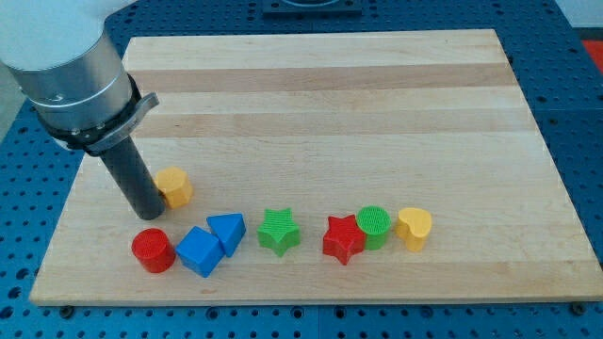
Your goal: Move the hexagon to the top right of the green star
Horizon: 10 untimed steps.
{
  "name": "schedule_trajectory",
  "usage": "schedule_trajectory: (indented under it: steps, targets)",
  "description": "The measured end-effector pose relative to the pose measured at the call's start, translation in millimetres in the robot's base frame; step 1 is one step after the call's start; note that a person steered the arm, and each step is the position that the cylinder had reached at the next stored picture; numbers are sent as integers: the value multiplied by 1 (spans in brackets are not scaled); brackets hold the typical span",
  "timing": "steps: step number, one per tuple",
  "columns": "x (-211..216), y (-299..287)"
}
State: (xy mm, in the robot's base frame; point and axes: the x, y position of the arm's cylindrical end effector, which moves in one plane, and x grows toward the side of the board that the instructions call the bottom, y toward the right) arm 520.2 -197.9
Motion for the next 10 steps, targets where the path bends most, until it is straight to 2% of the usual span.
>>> schedule_trajectory:
  steps: [2,4,7,9,10]
  targets:
    - [-29,-18]
    - [-31,-11]
    - [-34,123]
    - [-32,119]
    - [-18,114]
